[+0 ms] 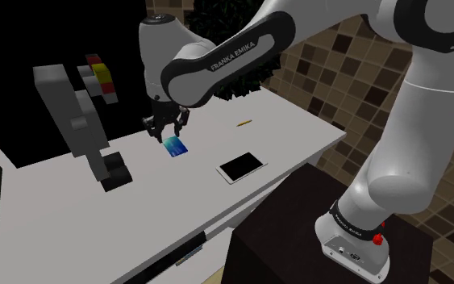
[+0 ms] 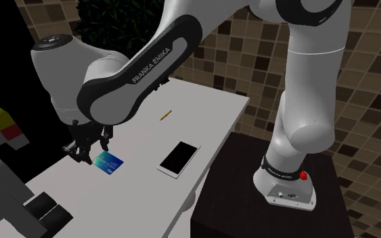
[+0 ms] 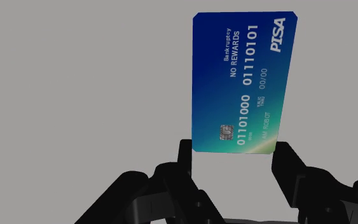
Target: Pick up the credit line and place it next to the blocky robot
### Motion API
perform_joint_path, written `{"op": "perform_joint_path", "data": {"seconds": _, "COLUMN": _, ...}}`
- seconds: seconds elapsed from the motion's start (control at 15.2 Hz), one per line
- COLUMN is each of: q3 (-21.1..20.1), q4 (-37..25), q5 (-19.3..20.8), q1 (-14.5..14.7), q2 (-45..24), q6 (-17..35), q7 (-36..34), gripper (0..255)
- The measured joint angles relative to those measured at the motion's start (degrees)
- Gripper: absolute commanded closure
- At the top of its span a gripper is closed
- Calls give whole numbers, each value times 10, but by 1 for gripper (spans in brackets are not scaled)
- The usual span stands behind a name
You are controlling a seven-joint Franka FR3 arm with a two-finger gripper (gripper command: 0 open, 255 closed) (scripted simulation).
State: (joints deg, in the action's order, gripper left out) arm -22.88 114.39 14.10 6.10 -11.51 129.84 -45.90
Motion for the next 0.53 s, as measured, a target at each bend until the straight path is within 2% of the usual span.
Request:
{"op": "perform_joint_path", "data": {"seconds": 0.26, "q3": 4, "q4": 12, "q5": 14, "q1": 2, "q2": -19, "q6": 28, "q7": -10, "gripper": 255}}
{"op": "perform_joint_path", "data": {"seconds": 0.53, "q3": 5, "q4": 15, "q5": 17, "q1": 3, "q2": -21, "q6": 33, "q7": -13, "gripper": 255}}
